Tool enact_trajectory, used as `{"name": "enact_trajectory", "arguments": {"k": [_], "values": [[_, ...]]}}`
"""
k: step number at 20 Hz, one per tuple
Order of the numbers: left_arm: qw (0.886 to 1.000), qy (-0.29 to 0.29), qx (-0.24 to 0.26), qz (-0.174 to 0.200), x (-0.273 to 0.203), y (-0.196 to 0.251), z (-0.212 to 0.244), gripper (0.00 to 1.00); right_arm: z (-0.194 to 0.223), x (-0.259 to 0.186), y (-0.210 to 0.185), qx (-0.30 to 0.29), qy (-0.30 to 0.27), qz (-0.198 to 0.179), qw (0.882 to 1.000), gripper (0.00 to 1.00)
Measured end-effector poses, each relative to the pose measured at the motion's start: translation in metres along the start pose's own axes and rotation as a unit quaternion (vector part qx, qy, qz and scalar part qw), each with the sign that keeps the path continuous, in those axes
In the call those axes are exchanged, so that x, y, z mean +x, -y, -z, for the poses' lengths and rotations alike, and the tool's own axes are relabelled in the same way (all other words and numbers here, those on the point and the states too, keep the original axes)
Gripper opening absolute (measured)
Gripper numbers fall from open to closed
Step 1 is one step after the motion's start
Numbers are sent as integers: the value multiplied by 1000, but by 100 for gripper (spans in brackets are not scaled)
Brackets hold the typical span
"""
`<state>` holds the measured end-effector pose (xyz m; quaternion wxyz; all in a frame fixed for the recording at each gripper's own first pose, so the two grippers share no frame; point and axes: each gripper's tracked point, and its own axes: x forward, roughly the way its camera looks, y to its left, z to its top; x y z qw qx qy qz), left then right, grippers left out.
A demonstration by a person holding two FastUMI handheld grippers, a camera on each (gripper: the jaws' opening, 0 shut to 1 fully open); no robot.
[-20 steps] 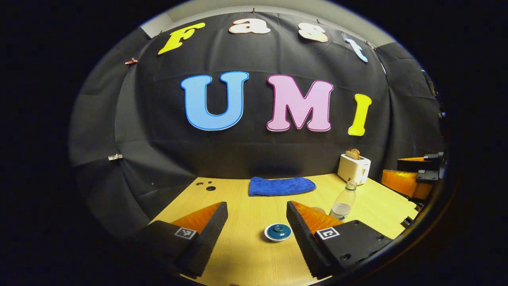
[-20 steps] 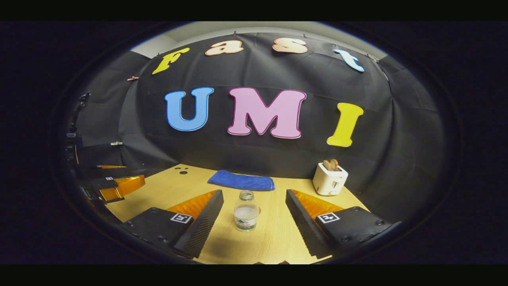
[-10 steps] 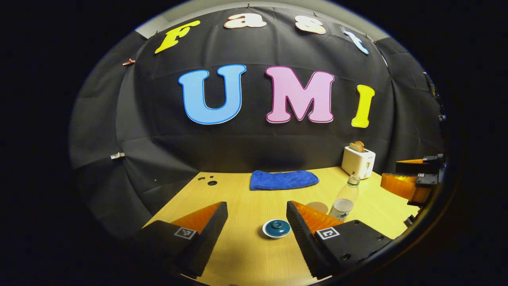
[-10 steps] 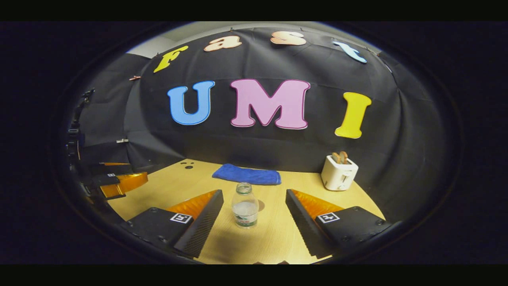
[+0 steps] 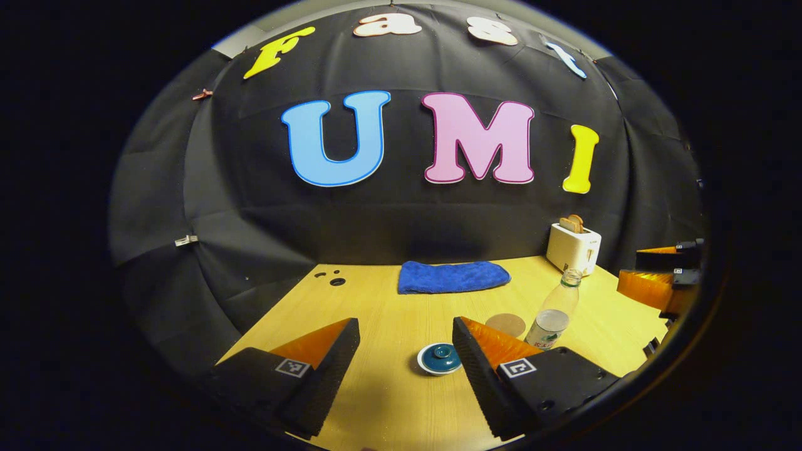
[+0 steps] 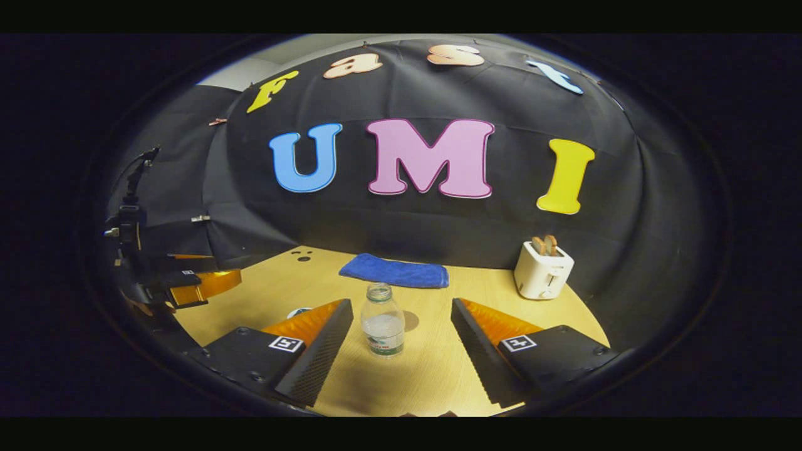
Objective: Open the teacup lid with one hand, grasp the water bottle and pour water into the teacup with the other hand; after pouring, place the water bottle on the coaster and then close the teacup lid.
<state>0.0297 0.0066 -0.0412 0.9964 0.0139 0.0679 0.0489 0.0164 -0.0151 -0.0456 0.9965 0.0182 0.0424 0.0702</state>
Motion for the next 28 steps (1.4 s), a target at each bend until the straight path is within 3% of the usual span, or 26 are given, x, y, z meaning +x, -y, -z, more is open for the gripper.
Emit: {"name": "enact_trajectory", "arguments": {"k": [10,14,22,24,25,28], "values": [[994,-32,47,92,27,24,36,94,8,-17,-7,-9,-16,10,1000,98],[991,-40,61,108,45,32,54,93,27,-18,-13,-4,-30,6,1000,98],[989,-56,65,123,109,54,93,78,69,11,-22,-13,-49,-20,999,98],[988,-66,65,123,116,56,107,72,77,19,-25,-14,-56,-27,998,98],[988,-65,66,121,117,57,109,65,79,22,-24,-18,-57,-27,998,98],[988,-69,71,119,119,56,119,61,82,27,-27,-19,-59,-32,998,98]]}}
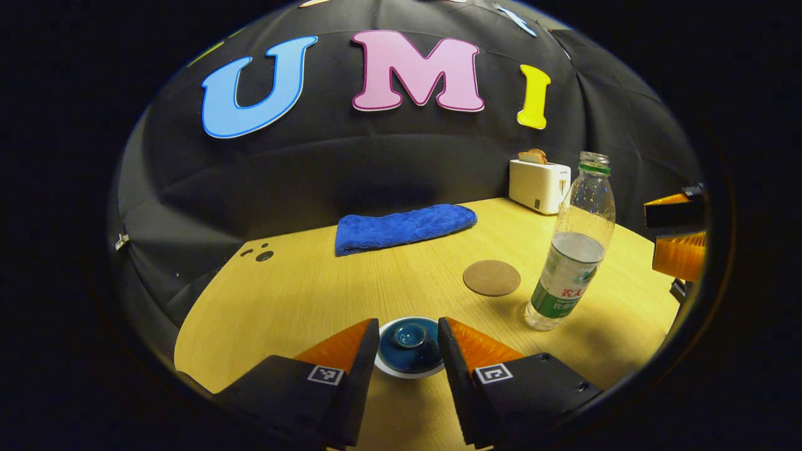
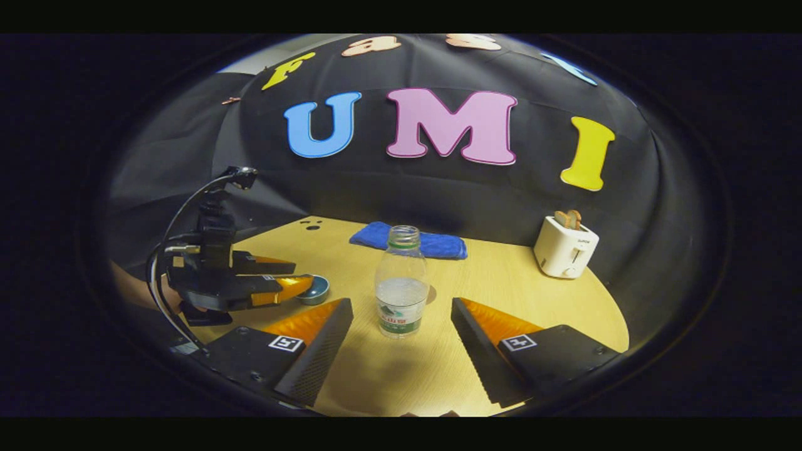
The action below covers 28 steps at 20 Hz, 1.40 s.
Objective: Open the teacup lid with one hand, grasp the water bottle and pour water into the teacup with the other hand; after pouring, place the water bottle on the coaster and then close the teacup lid.
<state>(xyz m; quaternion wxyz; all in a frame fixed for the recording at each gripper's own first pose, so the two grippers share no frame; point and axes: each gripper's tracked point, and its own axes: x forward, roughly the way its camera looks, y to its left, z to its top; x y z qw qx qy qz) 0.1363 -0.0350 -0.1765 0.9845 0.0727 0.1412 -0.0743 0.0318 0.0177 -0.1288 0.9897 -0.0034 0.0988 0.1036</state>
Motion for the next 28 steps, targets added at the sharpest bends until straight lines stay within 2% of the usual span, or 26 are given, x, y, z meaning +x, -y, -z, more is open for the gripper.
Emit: {"name": "enact_trajectory", "arguments": {"k": [9,13,18,19,20,22,23,24,25,26,27,28], "values": [[1000,-5,-23,7,12,0,8,55,4,9,-3,3,-5,3,1000,98],[1000,0,-18,4,12,2,6,42,8,13,-5,8,-6,7,1000,98],[1000,2,12,2,12,4,5,34,14,31,-5,7,1,14,1000,98],[1000,2,9,1,12,4,5,28,16,35,-5,10,1,15,1000,98],[1000,4,6,0,11,4,5,31,18,39,-4,14,1,17,1000,98],[1000,6,1,0,11,2,4,28,21,47,-3,20,3,22,1000,99],[1000,9,-1,-1,9,1,3,24,21,49,-3,22,5,24,999,98],[1000,14,-5,-2,8,-1,-1,28,20,53,-1,21,8,26,999,98],[1000,20,-10,-4,6,-4,-5,24,20,56,-1,19,10,27,999,98],[1000,24,-16,-6,3,-7,-8,28,19,58,0,19,13,28,999,98],[999,27,-21,-9,1,-10,-12,24,18,61,1,20,14,29,999,98],[999,31,-23,-12,-1,-14,-14,28,18,65,2,24,16,32,999,98]]}}
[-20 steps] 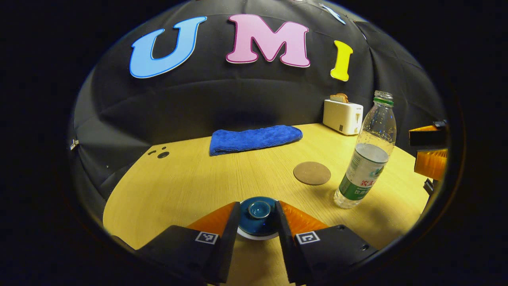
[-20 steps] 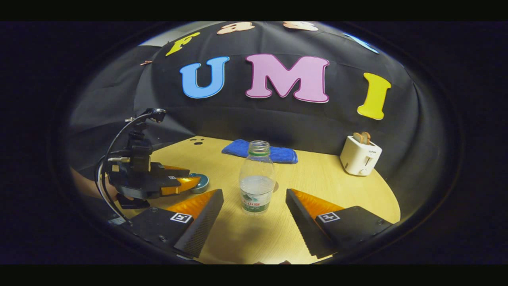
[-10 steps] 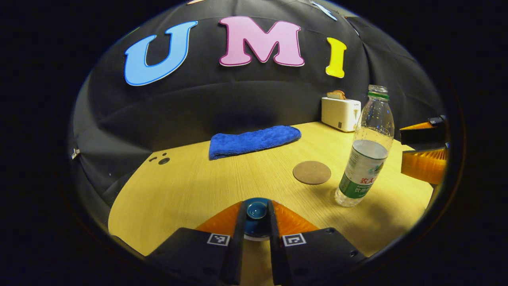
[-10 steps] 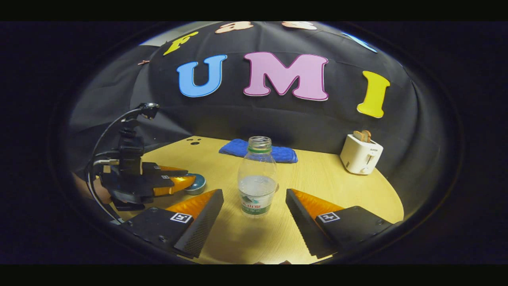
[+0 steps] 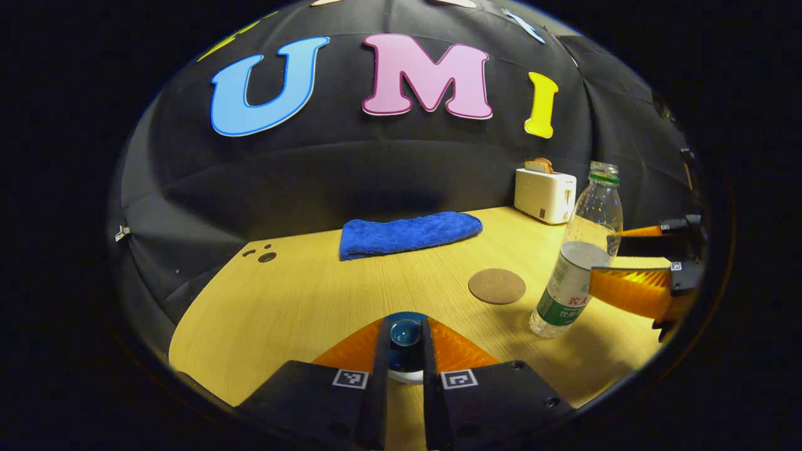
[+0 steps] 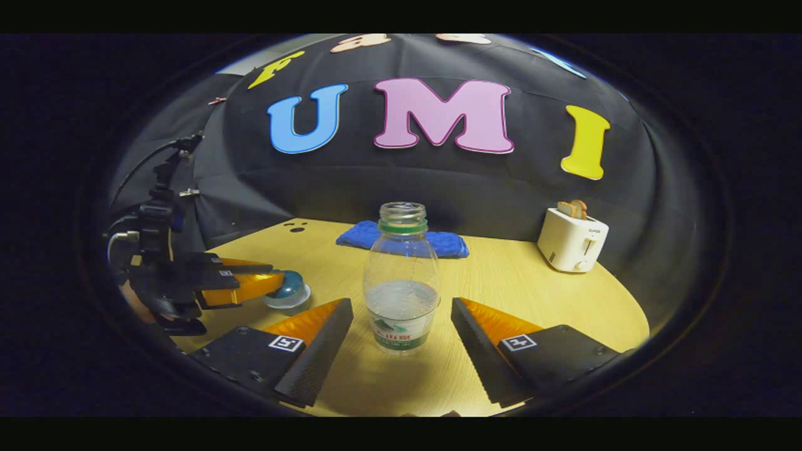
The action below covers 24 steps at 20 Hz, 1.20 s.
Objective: Open the teacup lid with one hand, grasp the water bottle and pour water into the teacup with the other hand; after pouring, place the water bottle on the coaster and then close the teacup lid.
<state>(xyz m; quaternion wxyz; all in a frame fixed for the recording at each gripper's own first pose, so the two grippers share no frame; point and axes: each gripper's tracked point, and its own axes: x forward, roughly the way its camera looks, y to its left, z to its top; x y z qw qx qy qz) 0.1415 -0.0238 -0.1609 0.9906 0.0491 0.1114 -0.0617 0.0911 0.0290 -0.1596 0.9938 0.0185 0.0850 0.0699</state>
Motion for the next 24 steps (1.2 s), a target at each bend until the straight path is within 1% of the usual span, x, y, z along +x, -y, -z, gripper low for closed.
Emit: {"name": "enact_trajectory", "arguments": {"k": [1,2,3,4,5,6,9,10,11,12,15,16,17,20,21,22,24], "values": [[1000,3,0,-4,-2,-3,-3,24,0,4,0,2,2,3,1000,98],[1000,4,0,-7,-4,-6,-3,27,-1,7,0,4,4,6,1000,98],[1000,4,-2,-9,-5,-8,-2,27,-2,11,-1,7,5,7,1000,98],[1000,1,-3,-10,-7,-9,-1,24,-1,15,-3,8,7,9,1000,98],[1000,-1,-5,-11,-8,-10,1,24,-1,18,-4,9,8,10,1000,98],[1000,-2,-6,-13,-8,-12,3,28,-2,22,-3,9,10,13,1000,98],[1000,-9,-7,-19,-9,-17,9,27,1,28,-1,13,8,27,1000,98],[1000,-10,-9,-20,-9,-18,11,24,1,30,1,13,8,33,999,98],[1000,-11,-10,-20,-10,-19,12,27,0,30,0,13,9,34,999,84],[1000,-11,-10,-21,-11,-19,13,27,0,32,-1,11,9,34,999,82],[1000,-11,-9,-23,-13,-23,12,27,-1,31,-4,-4,10,32,999,82],[1000,-11,-9,-23,-14,-24,12,31,0,32,-5,-9,9,29,1000,82],[1000,-11,-9,-24,-15,-24,12,27,0,32,-8,-12,7,24,1000,80],[1000,-7,-12,-23,-21,-29,10,27,-6,32,-12,-47,5,14,999,77],[1000,-5,-14,-24,-23,-31,8,27,-10,33,-13,-64,10,8,998,72],[1000,-4,-16,-27,-25,-35,8,27,-18,32,-16,-82,18,3,996,76],[999,2,-21,-32,-32,-42,4,28,-32,32,-19,-134,27,-3,991,74]]}}
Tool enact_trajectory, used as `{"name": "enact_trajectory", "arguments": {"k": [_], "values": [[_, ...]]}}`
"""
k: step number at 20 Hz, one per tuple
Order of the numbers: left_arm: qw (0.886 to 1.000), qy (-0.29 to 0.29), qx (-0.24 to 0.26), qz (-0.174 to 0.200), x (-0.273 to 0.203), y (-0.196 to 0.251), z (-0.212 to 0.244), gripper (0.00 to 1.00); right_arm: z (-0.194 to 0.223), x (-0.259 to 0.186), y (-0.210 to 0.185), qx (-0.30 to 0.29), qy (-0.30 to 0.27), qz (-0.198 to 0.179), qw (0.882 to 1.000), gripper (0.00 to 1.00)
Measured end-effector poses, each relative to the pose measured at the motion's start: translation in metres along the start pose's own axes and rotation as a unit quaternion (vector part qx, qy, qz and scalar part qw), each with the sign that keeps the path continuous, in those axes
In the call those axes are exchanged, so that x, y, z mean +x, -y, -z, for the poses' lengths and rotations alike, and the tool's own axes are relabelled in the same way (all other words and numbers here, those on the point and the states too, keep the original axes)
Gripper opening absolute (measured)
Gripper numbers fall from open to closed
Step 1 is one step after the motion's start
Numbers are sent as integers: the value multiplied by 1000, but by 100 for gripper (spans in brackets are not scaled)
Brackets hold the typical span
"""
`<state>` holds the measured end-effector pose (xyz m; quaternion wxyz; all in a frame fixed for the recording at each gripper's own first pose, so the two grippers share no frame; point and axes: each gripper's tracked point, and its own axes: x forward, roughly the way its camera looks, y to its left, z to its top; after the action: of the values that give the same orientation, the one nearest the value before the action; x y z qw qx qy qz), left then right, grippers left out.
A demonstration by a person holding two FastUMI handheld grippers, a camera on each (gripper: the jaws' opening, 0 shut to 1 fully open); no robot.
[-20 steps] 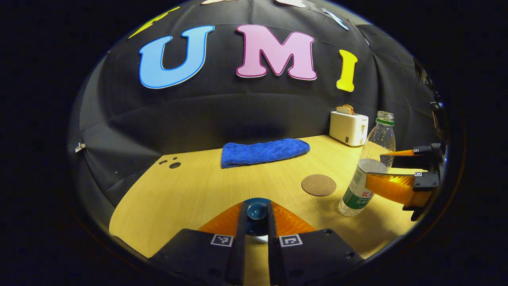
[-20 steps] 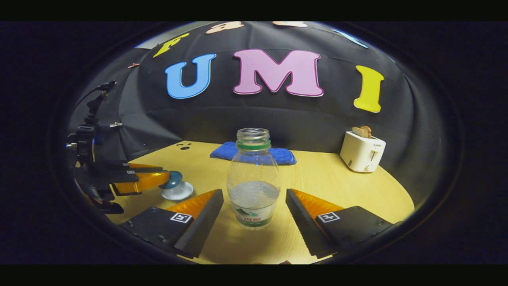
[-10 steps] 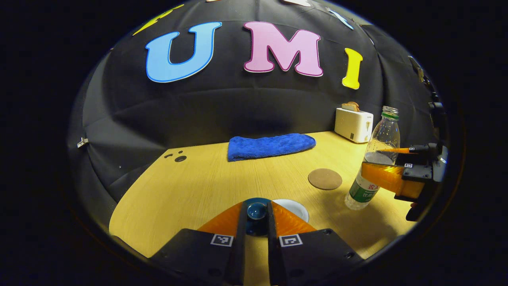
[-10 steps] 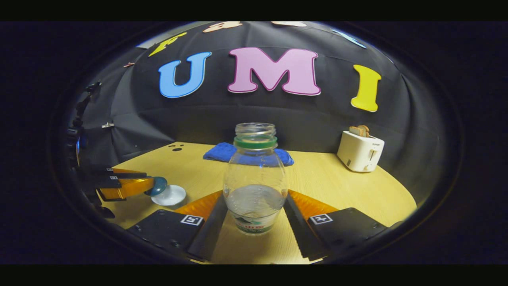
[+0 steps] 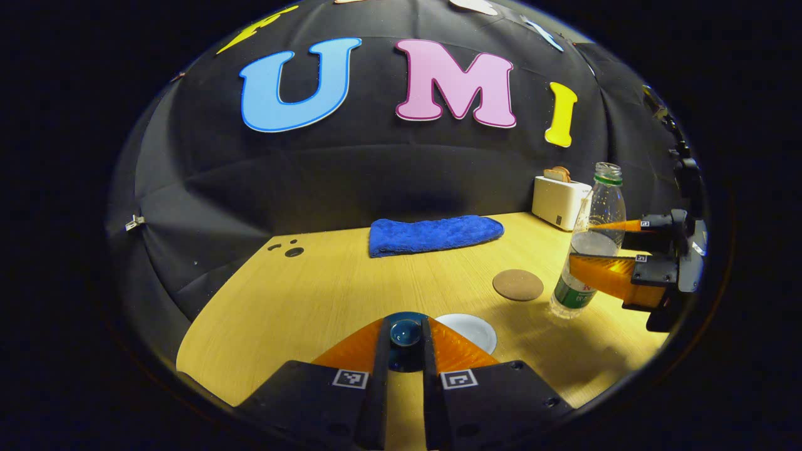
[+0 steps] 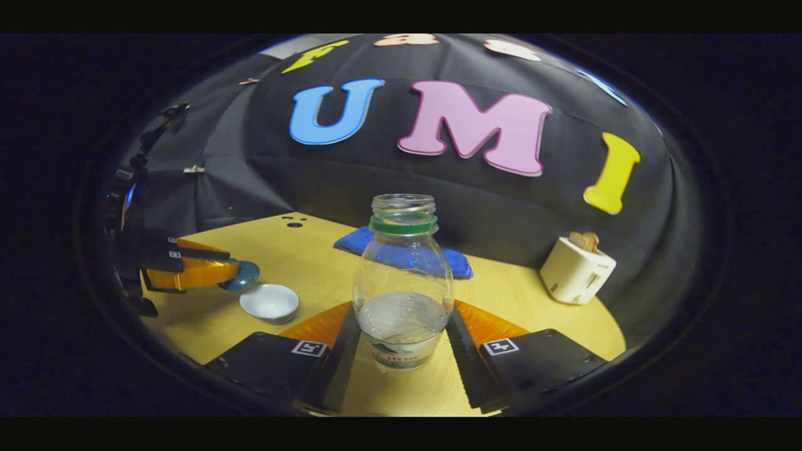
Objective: Open the teacup lid with one hand, grasp the water bottle and pour water into the teacup with the other hand; after pouring, place the water bottle on the coaster and then close the teacup lid.
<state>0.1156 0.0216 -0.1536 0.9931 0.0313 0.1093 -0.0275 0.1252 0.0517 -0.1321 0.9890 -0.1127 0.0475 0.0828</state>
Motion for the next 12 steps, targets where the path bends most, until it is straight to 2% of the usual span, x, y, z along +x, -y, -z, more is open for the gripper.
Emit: {"name": "enact_trajectory", "arguments": {"k": [3,7,12], "values": [[1000,9,-9,-10,-16,-13,-5,27,-11,7,-3,-80,5,-13,997,75],[999,25,-29,-23,-37,-32,-15,27,-11,15,-10,-163,-9,-27,986,75],[998,37,-44,-36,-51,-55,-14,27,-1,25,-21,-257,-31,-57,964,74]]}}
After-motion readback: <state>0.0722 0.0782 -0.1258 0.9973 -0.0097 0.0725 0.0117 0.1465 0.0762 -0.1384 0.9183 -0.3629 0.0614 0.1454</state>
